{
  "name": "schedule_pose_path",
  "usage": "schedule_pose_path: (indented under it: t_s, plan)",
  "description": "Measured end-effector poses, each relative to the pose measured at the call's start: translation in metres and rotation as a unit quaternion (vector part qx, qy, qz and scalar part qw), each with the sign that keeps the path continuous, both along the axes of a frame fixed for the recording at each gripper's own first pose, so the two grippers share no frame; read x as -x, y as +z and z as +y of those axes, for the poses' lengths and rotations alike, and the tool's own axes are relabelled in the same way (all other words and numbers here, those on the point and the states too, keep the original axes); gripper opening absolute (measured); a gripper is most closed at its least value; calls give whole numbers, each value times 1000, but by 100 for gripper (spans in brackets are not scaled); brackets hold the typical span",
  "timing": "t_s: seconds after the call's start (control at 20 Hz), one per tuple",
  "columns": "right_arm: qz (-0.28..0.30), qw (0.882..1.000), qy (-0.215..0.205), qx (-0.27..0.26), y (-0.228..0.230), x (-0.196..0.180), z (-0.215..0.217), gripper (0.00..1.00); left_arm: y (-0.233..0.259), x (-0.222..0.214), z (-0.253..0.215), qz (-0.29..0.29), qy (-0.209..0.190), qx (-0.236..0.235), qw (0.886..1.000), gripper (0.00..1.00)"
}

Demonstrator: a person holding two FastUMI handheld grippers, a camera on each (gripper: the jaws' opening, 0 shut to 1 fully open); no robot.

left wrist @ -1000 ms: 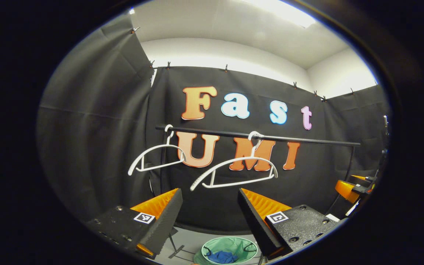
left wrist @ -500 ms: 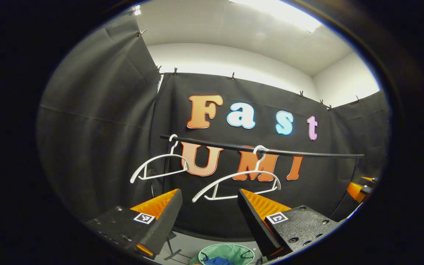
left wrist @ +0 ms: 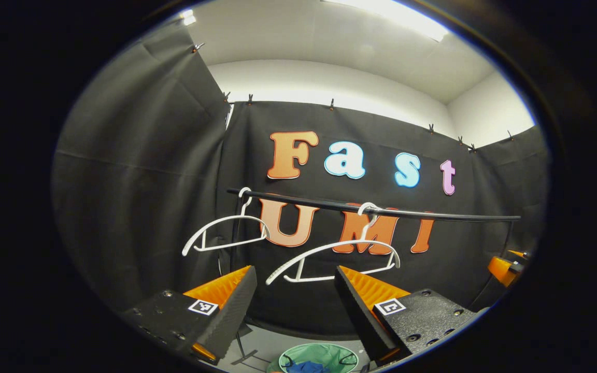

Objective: Grasp the clothes on the hanger with both hands and then place them into the laundry hamper below.

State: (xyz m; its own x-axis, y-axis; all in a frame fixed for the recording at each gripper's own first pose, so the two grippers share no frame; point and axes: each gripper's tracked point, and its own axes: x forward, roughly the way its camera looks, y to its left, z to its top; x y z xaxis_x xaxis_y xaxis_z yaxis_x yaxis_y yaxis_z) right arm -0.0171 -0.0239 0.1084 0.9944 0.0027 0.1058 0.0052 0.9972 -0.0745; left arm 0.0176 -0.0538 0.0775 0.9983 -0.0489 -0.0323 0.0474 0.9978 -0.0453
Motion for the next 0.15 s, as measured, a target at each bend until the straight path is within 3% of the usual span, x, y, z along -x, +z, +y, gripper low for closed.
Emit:
schedule_pose_path:
  t_s: [0.1, 0.15]
  plan:
    - [-6, 1000, 10, -1, 2, -1, 8, 98, 2, -5, 5, 0, 11, -5, 1000, 92]
    - [-10, 1000, 16, -4, 4, 0, 10, 100, 3, -6, 5, 2, 12, -6, 1000, 95]
